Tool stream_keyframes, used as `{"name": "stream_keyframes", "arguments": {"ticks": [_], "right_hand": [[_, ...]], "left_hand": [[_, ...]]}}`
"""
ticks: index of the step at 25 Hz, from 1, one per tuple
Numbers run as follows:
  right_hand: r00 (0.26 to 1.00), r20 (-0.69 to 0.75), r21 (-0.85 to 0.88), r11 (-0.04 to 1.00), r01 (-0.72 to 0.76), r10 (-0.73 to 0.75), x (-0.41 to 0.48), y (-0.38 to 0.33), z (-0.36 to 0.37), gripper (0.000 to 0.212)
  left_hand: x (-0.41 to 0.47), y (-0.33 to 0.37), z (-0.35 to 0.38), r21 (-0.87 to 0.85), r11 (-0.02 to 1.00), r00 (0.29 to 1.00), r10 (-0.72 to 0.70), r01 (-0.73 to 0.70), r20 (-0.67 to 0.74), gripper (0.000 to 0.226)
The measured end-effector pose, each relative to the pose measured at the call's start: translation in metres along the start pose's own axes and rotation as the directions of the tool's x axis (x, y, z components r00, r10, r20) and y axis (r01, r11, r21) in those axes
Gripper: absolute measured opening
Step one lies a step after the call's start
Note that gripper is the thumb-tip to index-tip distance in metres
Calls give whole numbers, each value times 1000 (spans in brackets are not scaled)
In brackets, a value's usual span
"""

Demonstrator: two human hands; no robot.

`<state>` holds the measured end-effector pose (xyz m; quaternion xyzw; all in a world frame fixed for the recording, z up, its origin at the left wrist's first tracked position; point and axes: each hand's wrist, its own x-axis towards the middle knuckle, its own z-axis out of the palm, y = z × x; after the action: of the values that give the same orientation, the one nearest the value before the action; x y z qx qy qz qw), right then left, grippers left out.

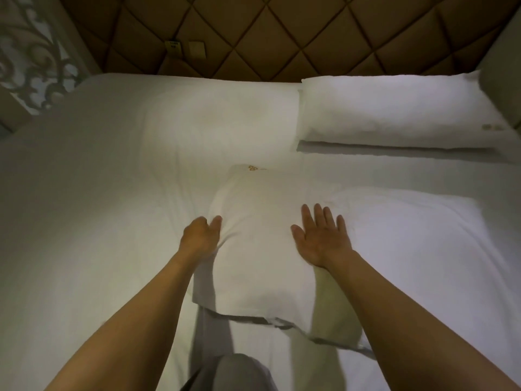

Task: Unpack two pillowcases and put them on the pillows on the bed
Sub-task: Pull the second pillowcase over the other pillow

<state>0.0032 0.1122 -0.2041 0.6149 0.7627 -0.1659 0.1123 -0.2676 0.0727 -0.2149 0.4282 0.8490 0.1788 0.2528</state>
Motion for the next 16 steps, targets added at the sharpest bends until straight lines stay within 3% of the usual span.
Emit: {"name": "stream_keyframes", "arguments": {"ticks": [4, 8, 13, 16], "right_hand": [[1000, 11, -4, 1000, 25, -25, -19, 1, 3, 68], [998, -2, 10, 998, 63, -63, -40, 3, 6, 67], [988, -71, 65, 988, 141, -136, -77, -2, 3, 71], [965, -34, -38, 965, 258, -259, -98, -15, 5, 96]], "left_hand": [[-49, -43, 2, -252, 963, 990, -63, 94, 128, 36], [-71, -64, 4, -345, 924, 969, -88, 166, 231, 26], [-77, -44, 12, -188, 976, 993, -98, 110, 70, 31], [-79, -26, 11, -383, 907, 985, -166, 172, 51, 31]]}}
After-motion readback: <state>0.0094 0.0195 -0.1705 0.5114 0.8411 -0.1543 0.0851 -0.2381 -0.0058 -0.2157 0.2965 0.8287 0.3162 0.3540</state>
